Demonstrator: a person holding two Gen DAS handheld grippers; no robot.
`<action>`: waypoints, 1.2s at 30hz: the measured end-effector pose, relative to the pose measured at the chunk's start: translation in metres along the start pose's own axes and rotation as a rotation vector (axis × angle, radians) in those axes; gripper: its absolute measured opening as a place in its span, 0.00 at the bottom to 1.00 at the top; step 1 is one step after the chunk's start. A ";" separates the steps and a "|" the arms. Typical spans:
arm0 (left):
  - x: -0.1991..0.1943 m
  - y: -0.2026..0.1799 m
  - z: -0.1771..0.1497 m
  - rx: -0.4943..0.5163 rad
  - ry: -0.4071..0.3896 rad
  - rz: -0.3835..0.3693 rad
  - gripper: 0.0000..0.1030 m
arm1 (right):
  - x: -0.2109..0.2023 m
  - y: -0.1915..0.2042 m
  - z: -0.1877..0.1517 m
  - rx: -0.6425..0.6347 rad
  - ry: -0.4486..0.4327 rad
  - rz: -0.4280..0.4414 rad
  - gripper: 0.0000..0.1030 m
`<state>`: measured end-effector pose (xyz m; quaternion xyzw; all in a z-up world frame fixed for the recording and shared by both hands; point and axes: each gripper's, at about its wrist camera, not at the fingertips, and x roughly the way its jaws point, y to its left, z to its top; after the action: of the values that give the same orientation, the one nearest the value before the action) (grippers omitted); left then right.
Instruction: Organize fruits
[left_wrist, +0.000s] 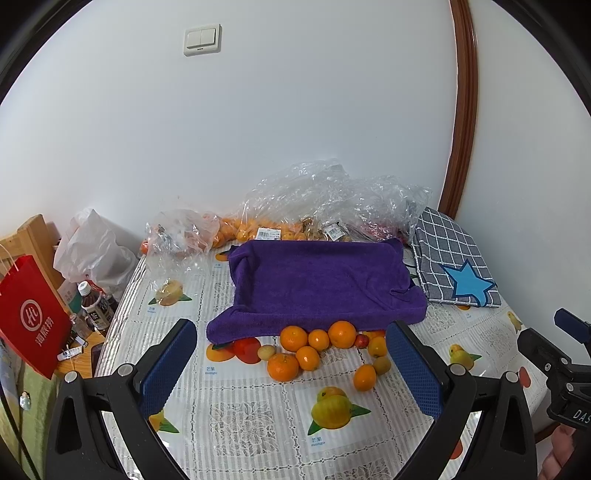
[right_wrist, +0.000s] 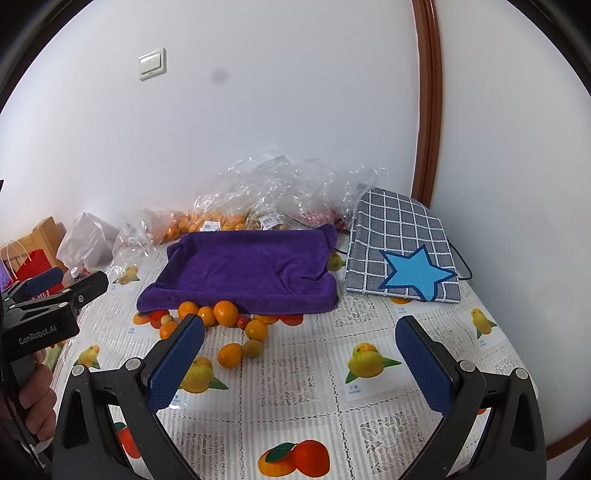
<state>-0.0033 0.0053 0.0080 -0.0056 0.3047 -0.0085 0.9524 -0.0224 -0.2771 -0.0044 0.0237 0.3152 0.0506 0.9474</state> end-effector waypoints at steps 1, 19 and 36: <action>0.000 0.000 0.000 0.000 0.000 0.000 1.00 | -0.001 0.000 -0.001 0.000 -0.002 0.000 0.99; 0.034 0.023 -0.017 -0.025 0.026 0.000 1.00 | 0.026 0.014 -0.008 -0.022 0.011 0.016 0.99; 0.111 0.070 -0.065 -0.043 0.194 0.021 0.74 | 0.148 0.031 -0.064 -0.043 0.240 0.102 0.50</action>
<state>0.0500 0.0729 -0.1107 -0.0220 0.3957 0.0076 0.9181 0.0549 -0.2287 -0.1411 0.0132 0.4233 0.1081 0.8994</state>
